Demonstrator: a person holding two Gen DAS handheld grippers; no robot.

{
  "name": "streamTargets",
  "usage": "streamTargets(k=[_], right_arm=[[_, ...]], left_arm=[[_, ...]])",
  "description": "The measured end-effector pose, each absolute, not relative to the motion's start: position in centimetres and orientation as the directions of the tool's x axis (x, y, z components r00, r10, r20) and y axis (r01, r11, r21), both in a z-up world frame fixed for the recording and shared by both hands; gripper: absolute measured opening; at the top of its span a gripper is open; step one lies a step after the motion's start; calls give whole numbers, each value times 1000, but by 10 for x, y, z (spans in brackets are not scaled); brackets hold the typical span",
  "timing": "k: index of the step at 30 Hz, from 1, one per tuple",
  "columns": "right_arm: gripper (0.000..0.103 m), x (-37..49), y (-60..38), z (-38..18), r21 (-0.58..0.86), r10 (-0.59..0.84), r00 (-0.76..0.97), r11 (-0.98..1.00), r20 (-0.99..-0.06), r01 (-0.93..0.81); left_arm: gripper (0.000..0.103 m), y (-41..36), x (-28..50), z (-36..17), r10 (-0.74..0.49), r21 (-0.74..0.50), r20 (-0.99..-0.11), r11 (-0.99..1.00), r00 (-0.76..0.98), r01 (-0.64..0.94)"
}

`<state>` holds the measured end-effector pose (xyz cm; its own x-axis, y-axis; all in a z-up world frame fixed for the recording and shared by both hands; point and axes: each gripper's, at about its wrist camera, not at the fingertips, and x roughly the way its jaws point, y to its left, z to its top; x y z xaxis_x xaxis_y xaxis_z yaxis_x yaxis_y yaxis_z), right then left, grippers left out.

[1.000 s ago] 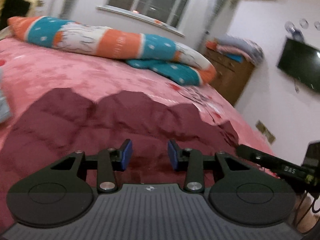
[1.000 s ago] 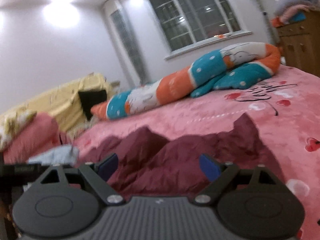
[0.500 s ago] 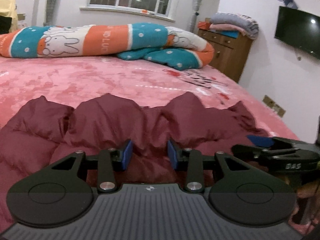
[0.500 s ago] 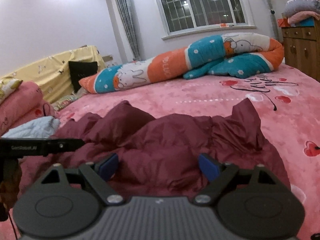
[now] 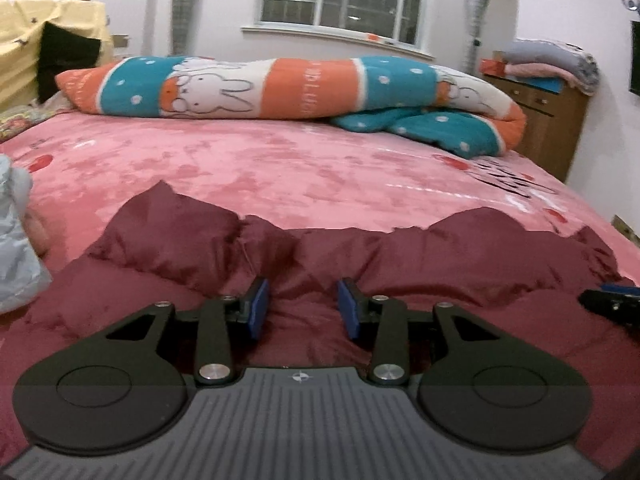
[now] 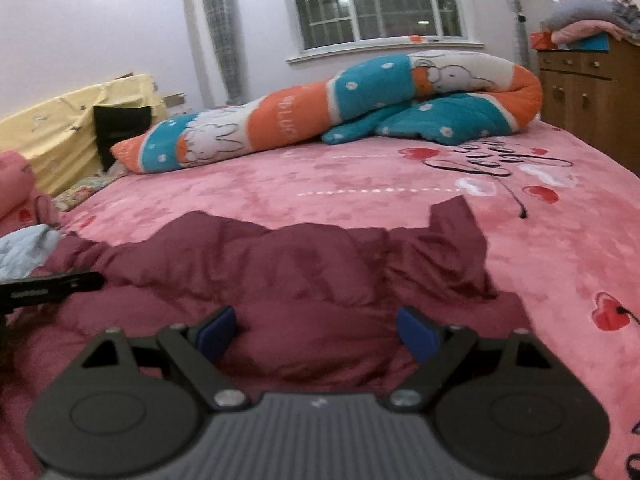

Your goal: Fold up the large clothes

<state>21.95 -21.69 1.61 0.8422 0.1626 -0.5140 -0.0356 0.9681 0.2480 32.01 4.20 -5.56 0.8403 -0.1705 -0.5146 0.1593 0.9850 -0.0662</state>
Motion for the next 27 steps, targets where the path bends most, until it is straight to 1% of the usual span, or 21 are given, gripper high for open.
streamTargets(k=[8,20,27], right_arm=[[88,235,-217,3,230,141,840,973,-525,-20],[92,255,-217,-18,266,154,841,964,-519,-12],[94,259,-212,-24,235,132,842,972,-523,-7]], left_arm=[[52,41,334,-71,-131,-49,-513,991,848,124],[55,37,348,-92,-117,-44,-511,993,852,110],[56,41,353,-97,-124,-61,-521,992,844,109]])
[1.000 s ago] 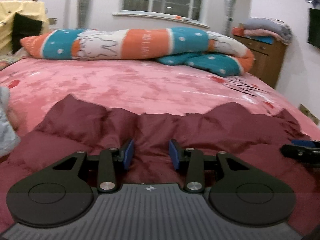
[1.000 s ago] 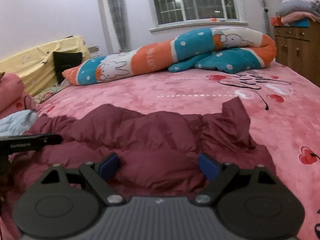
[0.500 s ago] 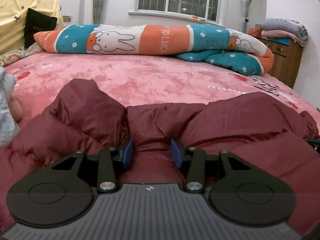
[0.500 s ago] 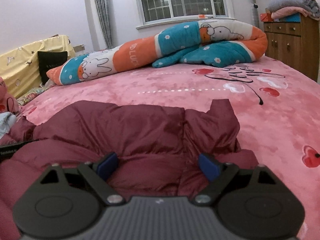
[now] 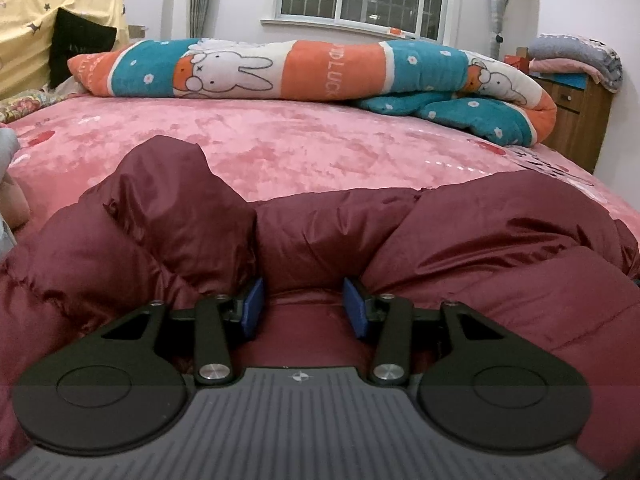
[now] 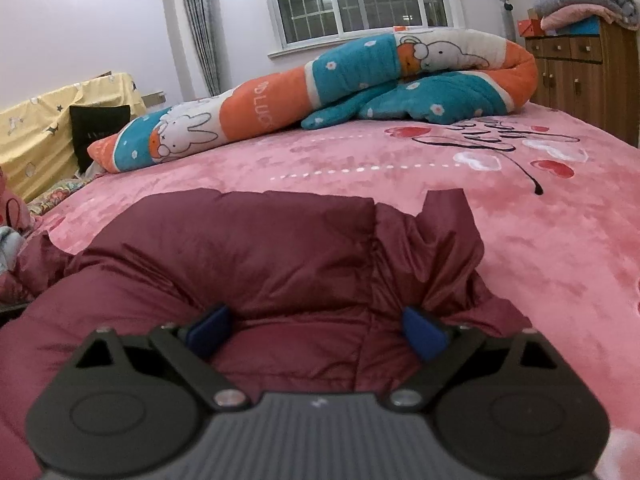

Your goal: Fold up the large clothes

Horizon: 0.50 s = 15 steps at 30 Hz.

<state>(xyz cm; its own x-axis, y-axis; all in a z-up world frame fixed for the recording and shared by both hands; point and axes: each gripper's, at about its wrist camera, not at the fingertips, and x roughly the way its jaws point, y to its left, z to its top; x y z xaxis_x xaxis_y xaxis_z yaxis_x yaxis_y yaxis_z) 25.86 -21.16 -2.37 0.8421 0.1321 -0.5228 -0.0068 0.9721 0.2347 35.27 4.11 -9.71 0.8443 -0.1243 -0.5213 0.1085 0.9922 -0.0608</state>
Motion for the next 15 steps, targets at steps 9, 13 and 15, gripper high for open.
streamTargets(k=[9,13,15], right_arm=[[96,257,-207,-21,195,99,843,981,-528,7],[96,253,-207,-17,189,84,845,982,-528,20],[98,248,-208,-14,184,69,850,982,-523,34]], left_arm=[[63,36,350,-93,-90,-16,-519,995,850,96],[71,33,346,-86,-67,12,-519,996,852,85],[82,33,342,-81,-67,15,-511,996,857,87]])
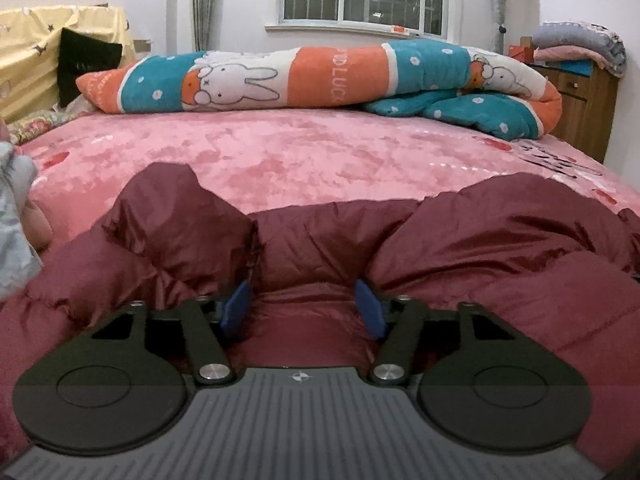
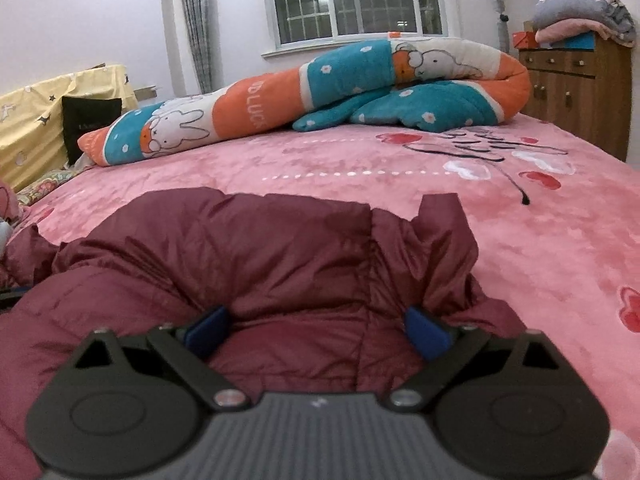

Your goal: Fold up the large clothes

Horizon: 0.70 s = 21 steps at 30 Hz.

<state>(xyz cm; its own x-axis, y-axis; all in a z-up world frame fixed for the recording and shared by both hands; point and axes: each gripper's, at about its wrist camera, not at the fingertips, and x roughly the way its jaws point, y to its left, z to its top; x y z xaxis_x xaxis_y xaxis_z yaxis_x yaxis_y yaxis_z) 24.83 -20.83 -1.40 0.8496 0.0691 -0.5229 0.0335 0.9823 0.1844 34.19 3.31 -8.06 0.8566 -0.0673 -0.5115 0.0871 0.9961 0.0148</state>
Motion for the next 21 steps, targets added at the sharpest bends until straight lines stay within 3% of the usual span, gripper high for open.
streamTargets(k=[4,12,21], right_arm=[[102,235,-209,-3,181,48,860,982,-508,51],[102,181,-211,18,179,17,890,981,-456,73],[102,130,-202,29,186,21,880,979,-475,77]], left_arm=[[96,34,327,-66,-66,14,-493,996,867,84],[96,38,272,-33,-50,-8,-448,999,893,52],[96,49,201,-7,-60,-42,-456,998,888,46]])
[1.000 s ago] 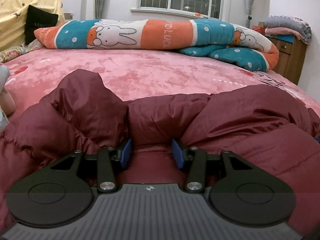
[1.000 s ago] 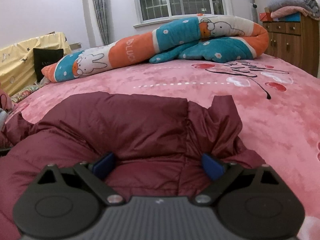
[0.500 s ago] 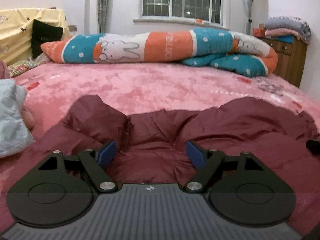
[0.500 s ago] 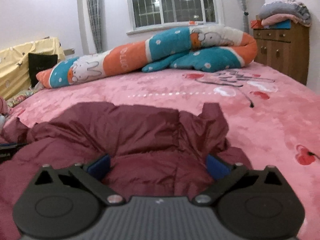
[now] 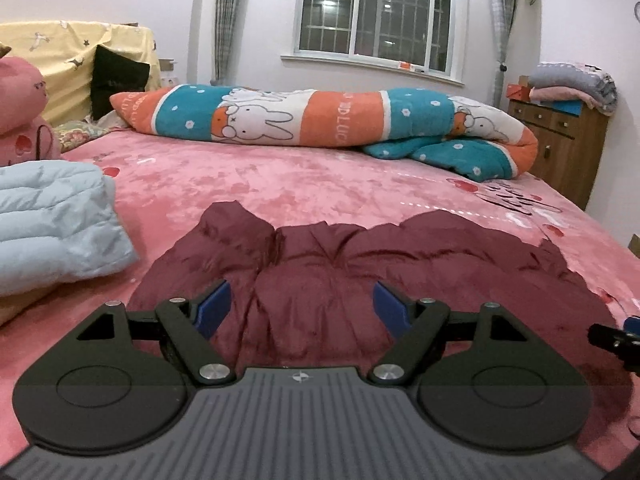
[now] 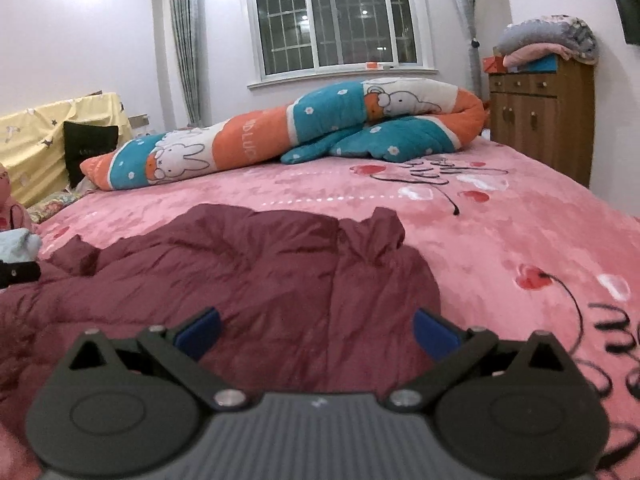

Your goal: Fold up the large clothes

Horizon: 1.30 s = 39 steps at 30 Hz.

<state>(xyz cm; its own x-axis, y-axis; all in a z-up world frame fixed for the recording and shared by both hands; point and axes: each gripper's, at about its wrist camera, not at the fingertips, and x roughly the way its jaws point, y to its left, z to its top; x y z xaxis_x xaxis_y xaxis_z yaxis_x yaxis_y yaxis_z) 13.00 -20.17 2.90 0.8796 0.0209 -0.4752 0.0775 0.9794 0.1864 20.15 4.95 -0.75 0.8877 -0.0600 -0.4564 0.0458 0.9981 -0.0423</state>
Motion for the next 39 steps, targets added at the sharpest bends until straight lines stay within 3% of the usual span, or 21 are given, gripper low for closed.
streamTargets(k=[19,39], right_arm=[[102,44,-182,46,223,38,847,970,-531,96],[102,-18,-151,87,126,3,882,990,-471,64]], left_arm=[[96,100,121,21,-39,-143,-492,989,870,-36],[98,93,55,50,-87,-116,-401,992,912,43]])
